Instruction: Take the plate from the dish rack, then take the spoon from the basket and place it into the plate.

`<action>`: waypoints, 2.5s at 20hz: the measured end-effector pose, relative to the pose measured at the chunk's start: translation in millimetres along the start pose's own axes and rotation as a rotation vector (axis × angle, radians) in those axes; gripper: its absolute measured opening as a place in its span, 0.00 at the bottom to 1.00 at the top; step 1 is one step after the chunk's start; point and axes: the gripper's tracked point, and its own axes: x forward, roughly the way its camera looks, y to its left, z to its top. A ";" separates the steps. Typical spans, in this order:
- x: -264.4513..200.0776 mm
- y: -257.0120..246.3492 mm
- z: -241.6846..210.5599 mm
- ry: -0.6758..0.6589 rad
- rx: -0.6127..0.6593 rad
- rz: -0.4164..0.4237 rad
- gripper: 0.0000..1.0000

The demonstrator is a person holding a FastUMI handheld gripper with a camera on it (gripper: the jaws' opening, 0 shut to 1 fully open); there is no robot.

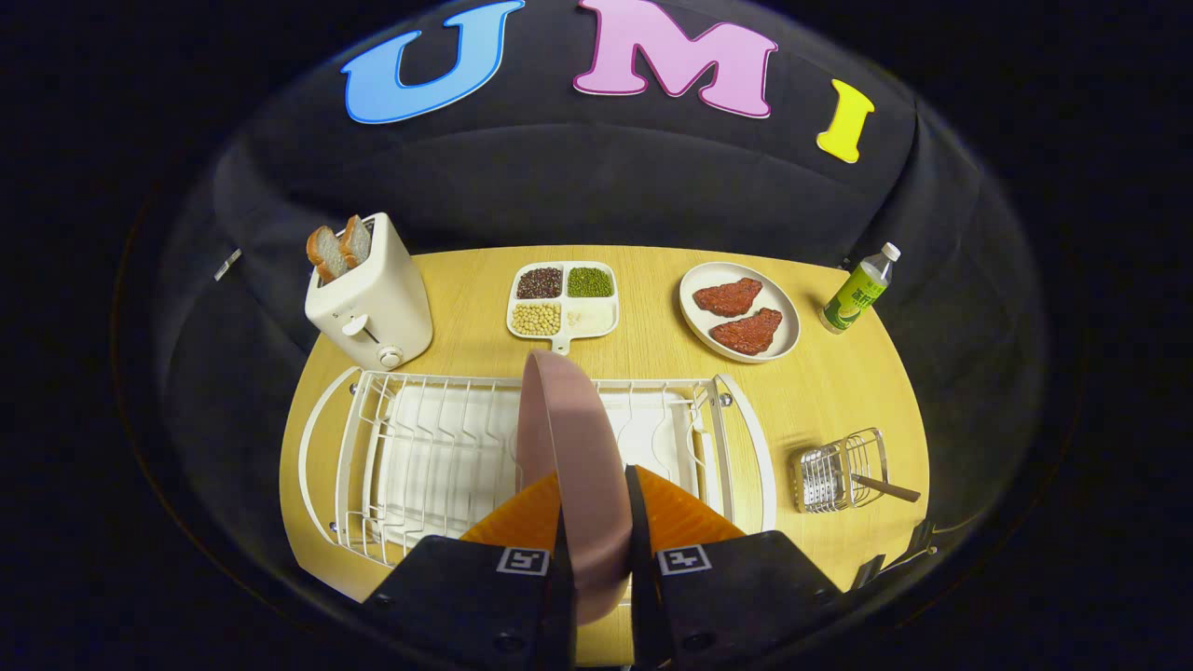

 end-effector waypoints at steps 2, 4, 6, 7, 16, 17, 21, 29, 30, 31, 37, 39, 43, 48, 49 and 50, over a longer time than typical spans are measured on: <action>1.5 -0.2 0.2 0.006 -0.005 -0.010 0.27; 2.1 -3.6 2.7 0.006 -0.027 -0.047 0.27; 2.5 -2.2 8.9 0.001 -0.058 -0.074 0.26; 4.5 -2.7 13.5 -0.009 -0.073 -0.090 0.25; -58.0 -38.4 82.0 -0.249 -0.139 -0.128 0.25; -69.8 -43.8 83.7 -0.276 -0.148 -0.113 0.25; -109.4 -66.5 76.5 -0.336 -0.101 -0.021 0.25; -150.4 -158.4 22.4 -0.305 -0.005 0.038 0.25; -152.4 -165.8 12.2 -0.297 0.000 0.051 0.25; -155.7 -173.0 -0.2 -0.287 0.009 0.066 0.25; -147.4 -194.0 -96.4 -0.120 0.130 0.174 0.25; -137.7 -191.2 -128.6 -0.065 0.155 0.212 0.25; -111.7 -180.6 -181.3 0.038 0.245 0.280 0.25; -71.7 -172.3 -224.5 0.104 0.286 0.312 0.25; -63.4 -168.6 -229.9 0.114 0.303 0.325 0.25; -58.2 -164.3 -234.8 0.121 0.308 0.339 0.25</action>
